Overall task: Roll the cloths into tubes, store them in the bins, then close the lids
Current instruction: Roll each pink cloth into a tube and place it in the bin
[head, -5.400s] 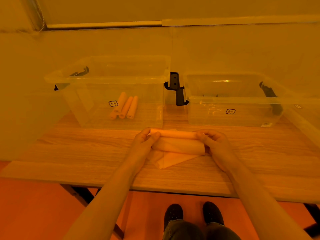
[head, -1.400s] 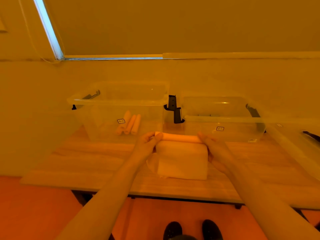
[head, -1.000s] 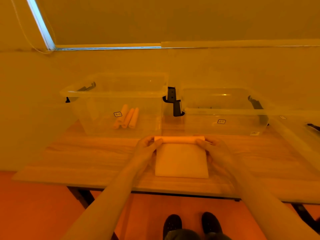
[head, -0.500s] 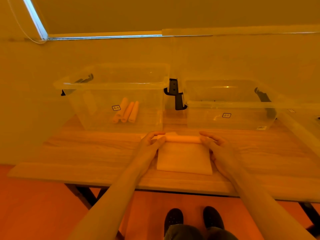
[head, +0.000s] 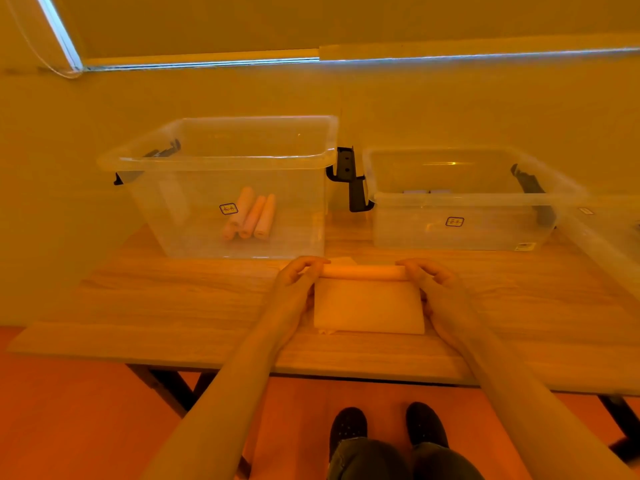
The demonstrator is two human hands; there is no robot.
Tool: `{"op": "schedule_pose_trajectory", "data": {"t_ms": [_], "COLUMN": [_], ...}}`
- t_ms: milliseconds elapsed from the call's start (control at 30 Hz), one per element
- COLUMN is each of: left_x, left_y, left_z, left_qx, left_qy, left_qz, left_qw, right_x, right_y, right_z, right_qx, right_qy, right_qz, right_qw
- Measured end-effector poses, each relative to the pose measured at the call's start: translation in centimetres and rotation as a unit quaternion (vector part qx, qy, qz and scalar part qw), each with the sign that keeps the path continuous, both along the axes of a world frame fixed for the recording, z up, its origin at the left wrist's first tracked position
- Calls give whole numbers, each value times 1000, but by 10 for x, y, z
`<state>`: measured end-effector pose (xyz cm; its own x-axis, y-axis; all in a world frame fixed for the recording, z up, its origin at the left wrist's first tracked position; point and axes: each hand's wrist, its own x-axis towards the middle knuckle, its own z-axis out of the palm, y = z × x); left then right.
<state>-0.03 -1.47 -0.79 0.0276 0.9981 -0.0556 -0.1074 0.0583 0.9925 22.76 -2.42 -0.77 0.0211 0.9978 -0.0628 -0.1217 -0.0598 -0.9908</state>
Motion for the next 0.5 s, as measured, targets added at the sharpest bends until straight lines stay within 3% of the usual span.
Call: {"op": "schedule_pose_trajectory", "data": {"t_ms": [300,500], "left_x": [2,2], "left_y": [-3,-5], "left_z": [-1,-1], "left_qx": [6,26], "left_qy": [30,35], "left_qz": [0,-12], "left_qw": [1000,999], "right_x": [2,2], "right_y": [-3,-3], "right_z": [-2,0], "right_qx": [25,25], "right_qy": [-49,-27], "right_qz": [3,3], "right_qw": [998,999]}}
